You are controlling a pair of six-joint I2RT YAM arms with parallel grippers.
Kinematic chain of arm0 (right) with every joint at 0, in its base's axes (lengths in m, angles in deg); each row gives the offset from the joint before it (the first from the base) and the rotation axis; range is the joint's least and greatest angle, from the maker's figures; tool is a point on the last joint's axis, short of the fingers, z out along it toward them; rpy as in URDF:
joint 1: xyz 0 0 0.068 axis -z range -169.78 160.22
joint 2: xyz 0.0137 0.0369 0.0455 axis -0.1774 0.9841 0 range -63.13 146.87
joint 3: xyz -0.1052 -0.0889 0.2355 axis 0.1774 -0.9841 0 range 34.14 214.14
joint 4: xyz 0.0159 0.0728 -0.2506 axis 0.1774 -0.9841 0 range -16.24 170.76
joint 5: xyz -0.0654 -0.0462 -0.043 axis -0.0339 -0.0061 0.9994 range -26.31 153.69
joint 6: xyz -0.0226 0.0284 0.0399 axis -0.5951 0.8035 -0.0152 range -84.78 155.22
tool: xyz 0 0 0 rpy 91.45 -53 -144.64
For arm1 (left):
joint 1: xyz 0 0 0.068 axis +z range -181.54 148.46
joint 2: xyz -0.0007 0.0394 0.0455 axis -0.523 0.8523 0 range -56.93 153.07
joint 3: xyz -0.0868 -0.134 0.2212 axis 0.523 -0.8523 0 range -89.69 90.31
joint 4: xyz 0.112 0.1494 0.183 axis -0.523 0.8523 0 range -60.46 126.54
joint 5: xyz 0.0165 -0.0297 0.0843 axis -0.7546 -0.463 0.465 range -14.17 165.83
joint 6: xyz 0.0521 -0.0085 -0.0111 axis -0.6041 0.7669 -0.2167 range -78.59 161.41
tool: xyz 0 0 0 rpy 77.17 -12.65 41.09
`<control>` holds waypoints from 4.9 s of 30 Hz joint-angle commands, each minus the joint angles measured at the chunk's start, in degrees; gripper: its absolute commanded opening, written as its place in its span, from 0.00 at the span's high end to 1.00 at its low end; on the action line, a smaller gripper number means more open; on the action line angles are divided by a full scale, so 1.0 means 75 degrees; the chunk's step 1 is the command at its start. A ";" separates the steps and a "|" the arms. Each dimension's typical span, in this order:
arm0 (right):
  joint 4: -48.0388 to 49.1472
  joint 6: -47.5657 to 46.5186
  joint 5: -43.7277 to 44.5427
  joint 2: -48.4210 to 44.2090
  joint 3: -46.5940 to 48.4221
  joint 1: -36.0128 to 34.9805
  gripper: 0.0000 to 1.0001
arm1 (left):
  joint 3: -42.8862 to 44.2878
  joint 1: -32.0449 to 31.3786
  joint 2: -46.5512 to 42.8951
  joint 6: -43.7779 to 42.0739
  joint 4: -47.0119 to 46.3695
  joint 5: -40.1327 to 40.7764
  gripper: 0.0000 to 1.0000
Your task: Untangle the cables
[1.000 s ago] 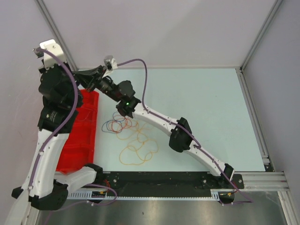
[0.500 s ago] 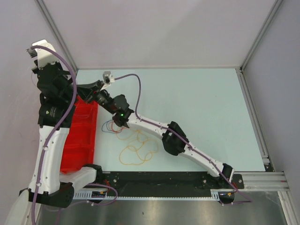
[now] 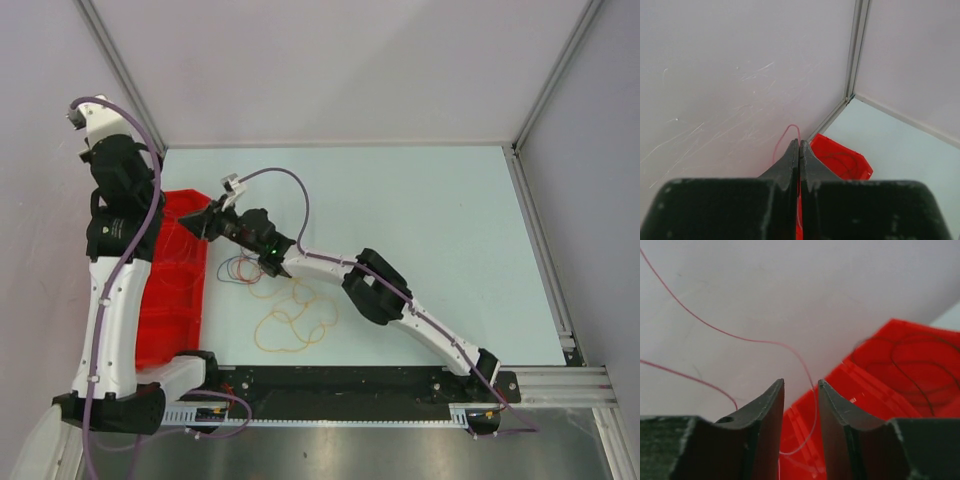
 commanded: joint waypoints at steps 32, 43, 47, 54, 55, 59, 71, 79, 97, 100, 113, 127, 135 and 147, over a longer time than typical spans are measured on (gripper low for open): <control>-0.3455 -0.0671 -0.0159 -0.8597 -0.9510 0.0657 0.39 | 0.5123 0.1560 0.3168 0.0509 0.0277 -0.2398 1.00; -0.3023 -0.0343 -0.0288 -0.8691 -1.0719 0.0269 0.39 | 0.6605 0.2123 0.4175 0.1130 0.0168 -0.3629 1.00; -0.2940 -0.0319 -0.0312 -0.8621 -1.0720 0.0246 0.40 | 0.7046 0.2123 0.4540 0.1155 -0.0028 -0.3677 1.00; -0.2729 -0.0320 -0.0569 -0.8468 -1.0720 0.0363 0.40 | 0.5936 0.2369 0.4272 0.1037 -0.0508 -0.3629 1.00; -0.2694 -0.0273 -0.0639 -0.8445 -1.0708 0.0374 0.40 | 0.5700 0.2404 0.4177 0.1049 -0.0637 -0.3641 1.00; -0.2554 -0.0109 -0.0804 -0.8374 -1.0720 0.0480 0.40 | 0.4072 0.2556 0.3393 0.1072 -0.1363 -0.3665 1.00; -0.2623 0.0114 -0.0863 -0.8492 -1.0720 0.0363 0.40 | 0.0368 0.2744 0.1553 0.1635 -0.1833 -0.3805 1.00; -0.2764 0.0102 -0.0699 -0.8538 -1.0720 0.0129 0.40 | -0.0783 0.2744 0.0007 0.1694 -0.1857 -0.3830 1.00; -0.2800 0.0208 -0.0464 -0.8503 -1.0720 -0.0340 0.40 | -0.1100 0.2756 -0.0231 0.1565 -0.1717 -0.3548 1.00; -0.2764 0.0196 -0.0441 -0.8527 -1.0720 -0.0340 0.40 | -0.1227 0.2756 0.0085 0.1634 -0.1902 -0.3687 1.00; -0.2636 0.0196 -0.0487 -0.8328 -1.0720 -0.0329 0.39 | -0.2258 0.2803 0.0252 0.2360 -0.2115 -0.4356 1.00; -0.2565 0.0302 -0.0628 -0.8199 -1.0708 -0.0293 0.40 | -0.4123 0.2779 0.0050 0.3310 -0.1822 -0.4989 1.00; -0.2729 0.0220 -0.0628 -0.8269 -1.0720 -0.0352 0.41 | -0.4005 0.2791 0.0660 0.3779 -0.1189 -0.4181 0.95; -0.3163 -0.0014 -0.0523 -0.8445 -1.0720 -0.0352 0.42 | -0.3700 0.3400 0.1869 0.4505 -0.1071 -0.5410 0.62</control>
